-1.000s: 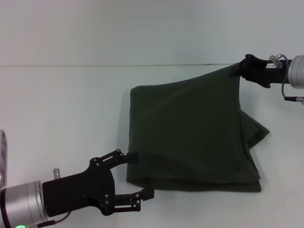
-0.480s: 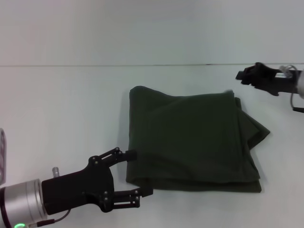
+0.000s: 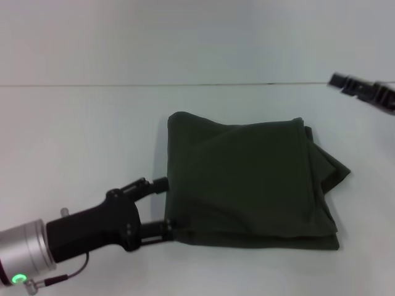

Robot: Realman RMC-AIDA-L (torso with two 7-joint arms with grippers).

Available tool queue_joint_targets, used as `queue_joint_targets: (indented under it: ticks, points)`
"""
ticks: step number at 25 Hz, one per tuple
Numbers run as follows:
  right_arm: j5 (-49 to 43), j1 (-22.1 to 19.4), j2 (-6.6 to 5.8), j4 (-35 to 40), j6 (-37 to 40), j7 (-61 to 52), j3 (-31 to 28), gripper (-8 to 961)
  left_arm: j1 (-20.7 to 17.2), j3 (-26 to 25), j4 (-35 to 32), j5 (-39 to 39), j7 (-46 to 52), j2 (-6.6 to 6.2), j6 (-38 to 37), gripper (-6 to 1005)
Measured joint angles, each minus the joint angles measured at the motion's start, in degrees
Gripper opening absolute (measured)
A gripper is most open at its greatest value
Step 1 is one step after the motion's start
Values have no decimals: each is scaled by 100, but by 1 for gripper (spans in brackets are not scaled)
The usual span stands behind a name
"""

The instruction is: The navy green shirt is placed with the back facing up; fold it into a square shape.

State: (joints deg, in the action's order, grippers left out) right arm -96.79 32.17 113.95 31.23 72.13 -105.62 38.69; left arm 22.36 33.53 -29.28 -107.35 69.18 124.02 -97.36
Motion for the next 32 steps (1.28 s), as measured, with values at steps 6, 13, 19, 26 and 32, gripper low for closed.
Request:
queue_joint_targets:
  ticks: [6, 13, 19, 26, 32]
  points:
    - [-390, -181, 379, -6, 557, 2241, 142, 658, 5, -247, -7, 42, 739, -41, 12, 950]
    - [-548, -310, 540, -246, -241, 3106, 150, 868, -5, -312, 1, 48, 991, -44, -26, 950]
    - [-854, -350, 540, -318, -692, 3075, 156, 894, 5, -315, 2, 48, 1025, -34, -35, 950]
    - [-949, -504, 536, -410, -937, 3093, 86, 894, 49, -321, -1, 45, 1425, -44, 18, 950]
    - [-917, -680, 505, -374, -943, 3119, -219, 893, 96, -322, -9, 40, 1806, -57, 98, 950]
